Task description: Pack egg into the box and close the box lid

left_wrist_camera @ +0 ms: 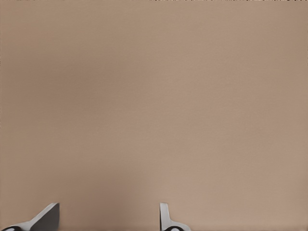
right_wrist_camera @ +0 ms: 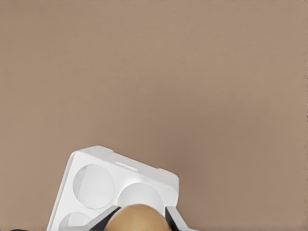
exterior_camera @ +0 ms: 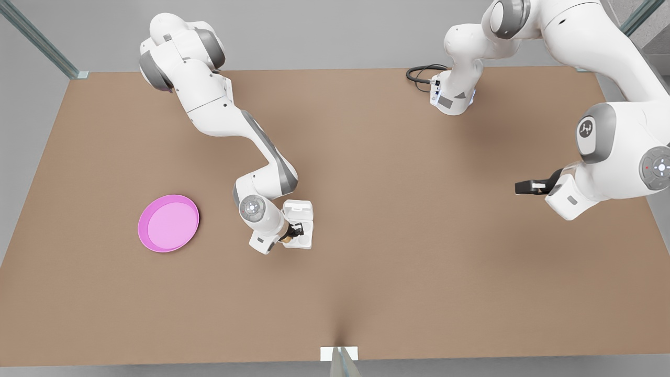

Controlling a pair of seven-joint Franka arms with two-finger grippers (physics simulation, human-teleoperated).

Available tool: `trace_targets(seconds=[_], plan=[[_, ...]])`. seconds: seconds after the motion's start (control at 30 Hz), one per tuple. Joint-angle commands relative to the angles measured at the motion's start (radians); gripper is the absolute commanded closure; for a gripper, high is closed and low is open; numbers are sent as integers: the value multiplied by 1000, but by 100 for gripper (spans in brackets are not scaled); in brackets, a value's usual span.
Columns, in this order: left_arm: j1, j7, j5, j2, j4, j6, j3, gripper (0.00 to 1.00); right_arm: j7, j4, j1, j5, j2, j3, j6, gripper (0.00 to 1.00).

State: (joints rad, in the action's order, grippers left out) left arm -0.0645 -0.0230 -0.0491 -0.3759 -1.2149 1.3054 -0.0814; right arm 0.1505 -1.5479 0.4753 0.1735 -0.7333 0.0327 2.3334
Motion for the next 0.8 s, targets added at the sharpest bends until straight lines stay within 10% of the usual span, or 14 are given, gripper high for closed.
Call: trace_targets(seconds=[0.0,0.43,0.5,0.57,0.77], plan=[[0,0,0,0,0,0,0,0,41,0,0,-60,0,-1,-3,0],[-66,106,-6,3,9,-6,8,0,11,-3,-101,-65,115,-27,-158,0],[-204,282,-12,11,14,-8,9,0,14,5,-103,-65,176,-134,-232,0],[-380,482,-15,15,25,-9,11,49,46,11,-104,-65,259,-250,-319,0],[-502,890,-164,-158,92,185,210,78,-58,26,-411,-157,425,-128,-516,0]])
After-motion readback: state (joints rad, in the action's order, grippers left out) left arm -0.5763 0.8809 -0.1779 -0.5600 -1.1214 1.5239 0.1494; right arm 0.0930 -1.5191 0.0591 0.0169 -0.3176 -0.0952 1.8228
